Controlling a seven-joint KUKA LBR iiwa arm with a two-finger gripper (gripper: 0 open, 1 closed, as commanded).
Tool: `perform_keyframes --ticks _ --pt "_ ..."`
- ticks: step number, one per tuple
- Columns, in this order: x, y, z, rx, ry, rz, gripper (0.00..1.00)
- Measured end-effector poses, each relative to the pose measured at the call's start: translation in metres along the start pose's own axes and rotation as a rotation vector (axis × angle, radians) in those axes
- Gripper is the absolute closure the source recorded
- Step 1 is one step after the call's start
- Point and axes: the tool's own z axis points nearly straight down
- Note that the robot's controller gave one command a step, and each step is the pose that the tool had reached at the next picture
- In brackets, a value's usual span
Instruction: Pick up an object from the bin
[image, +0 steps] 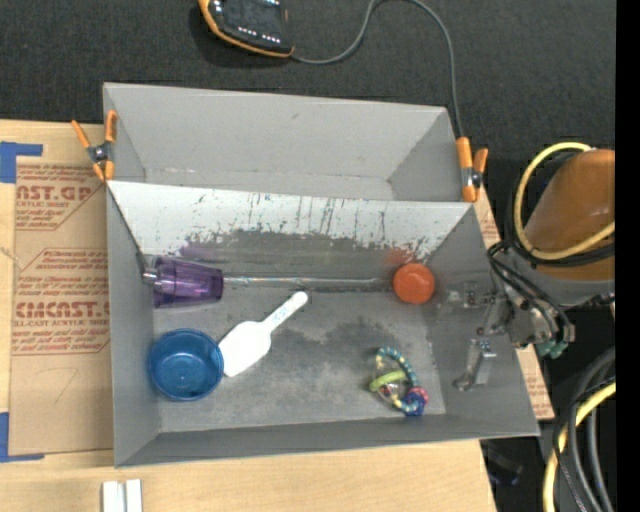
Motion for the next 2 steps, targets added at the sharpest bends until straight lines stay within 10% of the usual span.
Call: perform_keyframes --ticks 1,2 --pt "-0.002 0.001 -0.004 0.001 -0.008 -0.003 0.00" --pt "0.005 0.015 0.137 0.000 -0.010 0.093 0.00"
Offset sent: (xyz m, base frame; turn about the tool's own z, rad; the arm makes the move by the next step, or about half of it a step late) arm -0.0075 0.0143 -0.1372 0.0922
